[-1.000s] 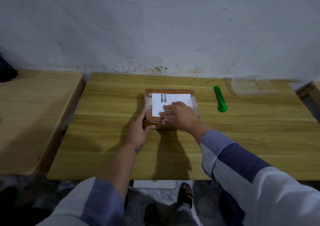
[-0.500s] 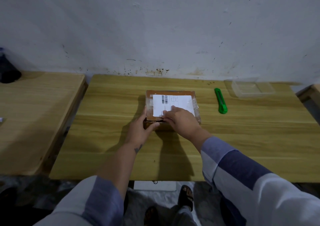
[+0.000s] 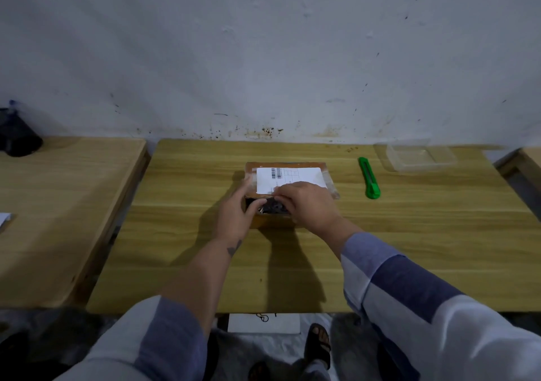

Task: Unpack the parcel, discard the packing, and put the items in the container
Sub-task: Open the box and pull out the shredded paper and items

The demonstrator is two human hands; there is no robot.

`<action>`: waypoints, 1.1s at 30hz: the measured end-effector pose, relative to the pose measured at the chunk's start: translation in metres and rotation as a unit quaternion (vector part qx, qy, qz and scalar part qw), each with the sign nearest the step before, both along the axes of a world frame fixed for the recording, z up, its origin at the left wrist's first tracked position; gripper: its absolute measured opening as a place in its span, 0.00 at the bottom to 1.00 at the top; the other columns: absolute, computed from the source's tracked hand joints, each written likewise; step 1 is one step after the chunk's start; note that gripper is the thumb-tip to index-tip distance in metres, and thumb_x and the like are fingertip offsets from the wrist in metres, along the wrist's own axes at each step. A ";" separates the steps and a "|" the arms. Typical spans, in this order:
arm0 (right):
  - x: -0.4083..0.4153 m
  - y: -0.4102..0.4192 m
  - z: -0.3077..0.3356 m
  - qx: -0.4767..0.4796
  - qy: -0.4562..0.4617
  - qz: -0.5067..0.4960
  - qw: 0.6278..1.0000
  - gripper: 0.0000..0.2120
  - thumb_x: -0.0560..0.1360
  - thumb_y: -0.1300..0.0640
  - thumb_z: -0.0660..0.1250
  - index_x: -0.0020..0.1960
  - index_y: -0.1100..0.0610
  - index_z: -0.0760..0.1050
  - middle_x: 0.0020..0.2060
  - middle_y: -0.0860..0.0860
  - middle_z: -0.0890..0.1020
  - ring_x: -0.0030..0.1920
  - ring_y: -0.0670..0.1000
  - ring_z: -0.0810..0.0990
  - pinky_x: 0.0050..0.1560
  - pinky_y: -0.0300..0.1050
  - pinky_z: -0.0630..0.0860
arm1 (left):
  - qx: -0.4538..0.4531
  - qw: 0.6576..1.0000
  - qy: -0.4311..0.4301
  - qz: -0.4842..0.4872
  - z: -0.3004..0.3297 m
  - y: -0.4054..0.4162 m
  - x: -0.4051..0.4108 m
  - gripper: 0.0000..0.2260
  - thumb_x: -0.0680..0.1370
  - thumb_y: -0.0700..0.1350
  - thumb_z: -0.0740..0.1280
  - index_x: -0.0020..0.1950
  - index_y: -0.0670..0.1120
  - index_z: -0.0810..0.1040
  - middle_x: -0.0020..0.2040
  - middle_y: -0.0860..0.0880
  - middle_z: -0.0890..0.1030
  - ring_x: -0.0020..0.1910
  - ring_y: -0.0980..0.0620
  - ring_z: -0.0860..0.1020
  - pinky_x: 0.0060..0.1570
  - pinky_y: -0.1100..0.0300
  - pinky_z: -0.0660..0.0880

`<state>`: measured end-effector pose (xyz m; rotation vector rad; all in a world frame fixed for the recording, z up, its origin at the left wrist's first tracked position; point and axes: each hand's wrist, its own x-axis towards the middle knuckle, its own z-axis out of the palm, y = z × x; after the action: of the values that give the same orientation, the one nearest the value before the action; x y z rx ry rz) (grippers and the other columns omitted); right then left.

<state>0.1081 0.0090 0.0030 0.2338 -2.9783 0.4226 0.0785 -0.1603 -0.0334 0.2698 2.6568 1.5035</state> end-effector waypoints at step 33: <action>0.021 0.044 -0.009 -0.090 0.035 -0.129 0.987 0.11 0.77 0.54 0.65 0.53 0.57 0.82 0.51 0.58 0.85 0.60 0.63 0.78 0.60 0.55 0.75 | -0.066 0.997 -0.044 -0.010 -0.007 0.004 -0.003 0.30 0.74 0.54 0.70 0.73 0.48 0.66 0.63 0.47 0.79 0.61 0.45 0.76 0.51 0.59 0.70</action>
<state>0.1296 0.0532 -0.0064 -0.1497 -2.8250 0.6311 0.0751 -0.1562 -0.0401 0.2154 2.6607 1.2958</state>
